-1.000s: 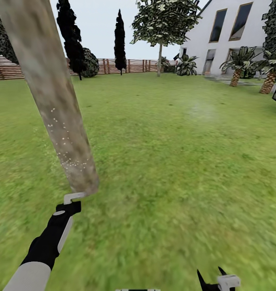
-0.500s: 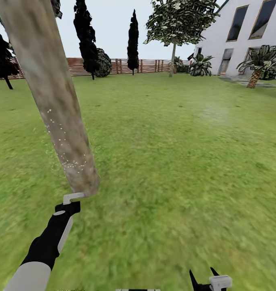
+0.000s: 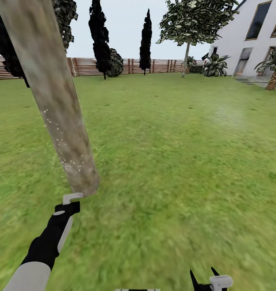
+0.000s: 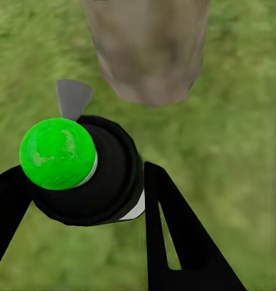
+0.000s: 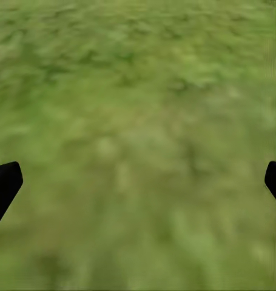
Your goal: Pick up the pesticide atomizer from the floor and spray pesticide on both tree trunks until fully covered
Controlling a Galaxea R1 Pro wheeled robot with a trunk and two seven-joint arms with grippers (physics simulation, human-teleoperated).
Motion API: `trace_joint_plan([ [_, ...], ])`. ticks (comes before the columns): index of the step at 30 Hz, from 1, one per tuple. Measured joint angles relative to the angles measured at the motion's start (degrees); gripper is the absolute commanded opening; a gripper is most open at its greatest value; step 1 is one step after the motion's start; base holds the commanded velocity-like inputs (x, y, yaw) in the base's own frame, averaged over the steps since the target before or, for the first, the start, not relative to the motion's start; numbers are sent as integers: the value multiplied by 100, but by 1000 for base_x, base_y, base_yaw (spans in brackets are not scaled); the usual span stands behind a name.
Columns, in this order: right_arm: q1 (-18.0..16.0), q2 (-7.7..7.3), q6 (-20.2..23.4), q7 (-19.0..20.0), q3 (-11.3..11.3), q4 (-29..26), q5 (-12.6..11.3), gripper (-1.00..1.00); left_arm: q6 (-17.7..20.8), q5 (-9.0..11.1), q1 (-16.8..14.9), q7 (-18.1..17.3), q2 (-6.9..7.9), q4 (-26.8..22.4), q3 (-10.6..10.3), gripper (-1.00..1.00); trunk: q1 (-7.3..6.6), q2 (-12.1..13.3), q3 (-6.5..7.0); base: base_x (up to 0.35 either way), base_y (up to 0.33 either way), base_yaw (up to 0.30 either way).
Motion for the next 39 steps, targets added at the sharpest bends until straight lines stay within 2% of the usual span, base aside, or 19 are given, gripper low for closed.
trace_joint_plan([
  [19, 0, 0, 7, 2, 9, 0, 0, 100, -11, 1, 0, 0, -1, 0, 3, -100, 0, 0, 0, 140, -264, 275],
  [24, 0, 0, 7, 0, 10, 0, 0, 100, -37, 19, 1, -11, -73, 138, -12, -100, 0, 0, 0, 5, -189, 248],
  [25, 0, 0, 5, 1, 10, 0, -1, 100, -46, 23, -1, -19, -90, 186, -111, -100, 0, 0, 0, 0, -14, 44],
  [26, 0, 13, 0, 0, 5, 12, -7, 100, -37, 21, -29, -17, -95, 158, -328, -100, 0, 0, 0, 0, -7, 23],
  [28, 0, 9, 20, 1, -2, 21, -17, 100, 25, 2, -139, -29, -118, 67, -442, -100, 0, 0, 1, 0, -3, 9],
  [29, 0, 4, 31, 2, -1, 24, -17, 100, 90, -6, -252, -32, -152, -55, -459, -100, -1, 0, 1, 0, -1, 2],
  [31, 0, 21, 51, 8, 12, 53, -6, 100, 734, -13, -582, 74, -231, -665, -478, -100, -1, -1, 1, 0, 0, 0],
  [32, 0, 21, 51, 9, 9, 71, -8, 100, 866, -5, -652, 99, -254, -834, -478, -100, -1, 0, 1, 0, 0, 0],
  [35, 0, 25, 57, 9, 12, 146, -4, 100, 1253, -11, -959, 162, -452, -1068, -479, -100, -1, 0, 1, 0, 0, 0],
  [39, 3, 27, 58, 9, 20, 523, 0, 100, 1360, -54, -1176, 270, -370, -1124, -435, -100, 0, 0, 0, 0, 0, 0],
])
